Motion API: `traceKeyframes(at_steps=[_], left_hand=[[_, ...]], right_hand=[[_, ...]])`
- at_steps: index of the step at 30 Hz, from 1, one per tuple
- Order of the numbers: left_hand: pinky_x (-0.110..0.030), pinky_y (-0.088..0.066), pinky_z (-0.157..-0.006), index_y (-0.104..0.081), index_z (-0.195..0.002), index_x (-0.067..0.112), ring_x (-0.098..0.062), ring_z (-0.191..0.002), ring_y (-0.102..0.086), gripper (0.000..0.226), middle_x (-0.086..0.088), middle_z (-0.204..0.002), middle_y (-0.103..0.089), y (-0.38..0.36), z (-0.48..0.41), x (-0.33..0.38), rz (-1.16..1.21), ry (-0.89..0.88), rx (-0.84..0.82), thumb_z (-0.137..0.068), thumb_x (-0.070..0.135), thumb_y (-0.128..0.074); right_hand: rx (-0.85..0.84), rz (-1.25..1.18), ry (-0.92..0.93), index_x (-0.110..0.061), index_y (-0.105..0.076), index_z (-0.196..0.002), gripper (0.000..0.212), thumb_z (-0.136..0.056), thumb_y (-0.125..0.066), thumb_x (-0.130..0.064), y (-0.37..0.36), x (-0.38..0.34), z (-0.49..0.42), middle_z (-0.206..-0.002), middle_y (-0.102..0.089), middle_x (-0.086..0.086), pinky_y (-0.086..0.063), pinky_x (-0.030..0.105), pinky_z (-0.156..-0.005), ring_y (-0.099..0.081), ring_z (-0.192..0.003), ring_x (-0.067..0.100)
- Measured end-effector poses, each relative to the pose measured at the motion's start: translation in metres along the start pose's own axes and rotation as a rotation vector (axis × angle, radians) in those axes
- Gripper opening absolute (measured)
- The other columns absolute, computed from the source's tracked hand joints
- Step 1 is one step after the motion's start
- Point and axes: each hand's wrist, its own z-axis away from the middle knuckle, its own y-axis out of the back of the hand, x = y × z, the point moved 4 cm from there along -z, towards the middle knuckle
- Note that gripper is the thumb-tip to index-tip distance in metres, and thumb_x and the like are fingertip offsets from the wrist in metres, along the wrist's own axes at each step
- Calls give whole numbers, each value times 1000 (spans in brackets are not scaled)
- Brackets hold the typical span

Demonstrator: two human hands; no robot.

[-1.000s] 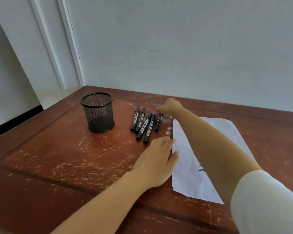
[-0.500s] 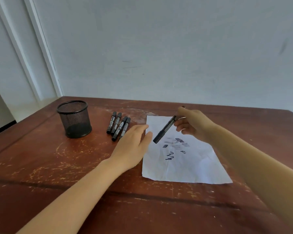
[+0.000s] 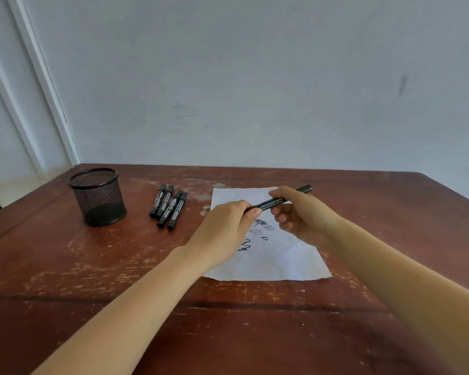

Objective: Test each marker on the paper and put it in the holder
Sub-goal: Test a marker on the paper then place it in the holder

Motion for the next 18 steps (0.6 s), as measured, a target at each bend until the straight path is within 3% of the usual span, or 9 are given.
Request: traceKeyframes(at_steps=[5, 7, 11, 15, 18], left_hand=[[-18, -32, -45, -55, -87, 15, -8, -46, -38, 38, 6, -55, -42, -7, 0, 6, 163, 89, -83, -100, 38, -27], [-19, -33, -51, -56, -84, 18, -9, -49, -40, 39, 5, -58, -43, -5, -3, 7, 270, 118, -128, -100, 40, -27], [-29, -42, -65, -58, -96, 20, -10, -62, -49, 29, 6, -72, -52, -4, -9, 11, 330, 134, -223, -101, 31, -31], [-25, -30, -52, -51, -90, 15, -11, -51, -36, 33, 5, -64, -41, -10, -12, 21, 310, 130, -203, -101, 36, -29], [-24, -27, -47, -46, -75, 15, -9, -43, -29, 38, 5, -57, -35, -12, -14, 19, 470, 182, -209, -99, 40, -32]], right_hand=[[16, 12, 119, -7, -52, -62, 30, -92, -55, -13, 3, -7, 1, -50, -50, 7, -28, 19, -33, -39, -36, 12], [18, 57, 190, -7, -50, -60, 33, -92, -53, -11, 5, -13, 1, -48, -50, 8, -26, 21, -36, -38, -36, 13], [50, 177, 247, -9, -49, -60, 35, -94, -54, -17, 5, -18, -2, -47, -48, 6, -23, 24, -41, -33, -37, 14], [-2, 158, 261, -11, -43, -54, 41, -94, -54, -14, 4, -21, -5, -43, -37, 2, -18, 23, -40, -19, -40, 14], [-53, 155, 260, -14, -37, -51, 44, -93, -51, -10, 4, -22, -6, -43, -32, 0, -17, 22, -39, -14, -44, 15]])
